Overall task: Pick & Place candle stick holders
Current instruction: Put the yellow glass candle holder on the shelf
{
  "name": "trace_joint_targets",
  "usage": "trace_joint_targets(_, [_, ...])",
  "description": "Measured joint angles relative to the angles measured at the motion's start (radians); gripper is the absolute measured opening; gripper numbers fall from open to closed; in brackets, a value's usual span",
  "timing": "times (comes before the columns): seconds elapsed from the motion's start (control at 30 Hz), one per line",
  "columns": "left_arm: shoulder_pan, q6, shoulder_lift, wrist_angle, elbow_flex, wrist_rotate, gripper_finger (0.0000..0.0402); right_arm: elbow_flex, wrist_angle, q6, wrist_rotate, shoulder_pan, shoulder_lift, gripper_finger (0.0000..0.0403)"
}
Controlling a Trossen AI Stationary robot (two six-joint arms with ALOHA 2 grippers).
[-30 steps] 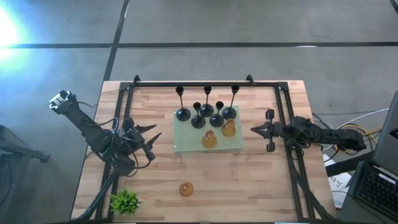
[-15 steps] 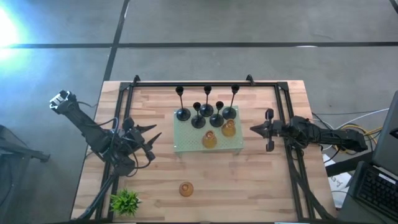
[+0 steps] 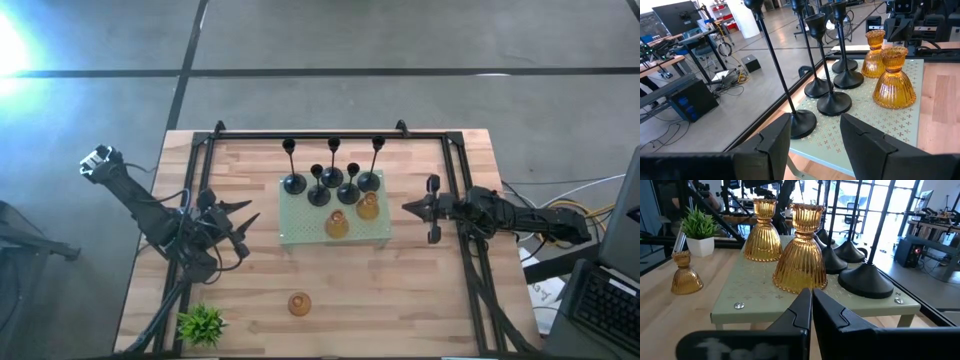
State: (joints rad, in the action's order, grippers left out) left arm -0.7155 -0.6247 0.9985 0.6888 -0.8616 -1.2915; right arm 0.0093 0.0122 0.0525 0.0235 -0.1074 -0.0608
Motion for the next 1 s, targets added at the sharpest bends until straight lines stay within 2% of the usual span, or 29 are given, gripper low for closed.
trace_joint_targets(0.33, [0.000, 0.000, 0.000, 0.000, 0.000, -0.003, 0.0177, 0.000, 0.000, 0.000, 0.000, 0.000, 0.000, 0.0009])
trace_joint_targets(0.4, [0.002, -0.002, 0.000, 0.000, 0.000, -0.036, 0.0177, 0.000, 0.000, 0.000, 0.000, 0.000, 0.000, 0.0009])
trace_joint_targets(0.5, [0.003, -0.083, 0.000, -0.009, -0.001, -0.033, 0.0177, 0.000, 0.000, 0.000, 0.000, 0.000, 0.000, 0.0009])
trace_joint_targets(0.67, [0.006, -0.050, -0.004, -0.019, -0.001, 0.142, 0.0177, 0.000, 0.000, 0.000, 0.001, 0.000, 0.000, 0.0009])
trace_joint_targets(0.83, [0.004, 0.034, 0.019, -0.079, -0.001, 0.469, 0.0177, 0.000, 0.000, 0.000, 0.001, 0.000, 0.000, 0.0009])
trace_joint_targets(1.0, [-0.018, 0.194, 0.128, -0.295, -0.001, 0.599, 0.0177, 0.000, 0.000, 0.000, 0.001, 0.000, 0.000, 0.0009])
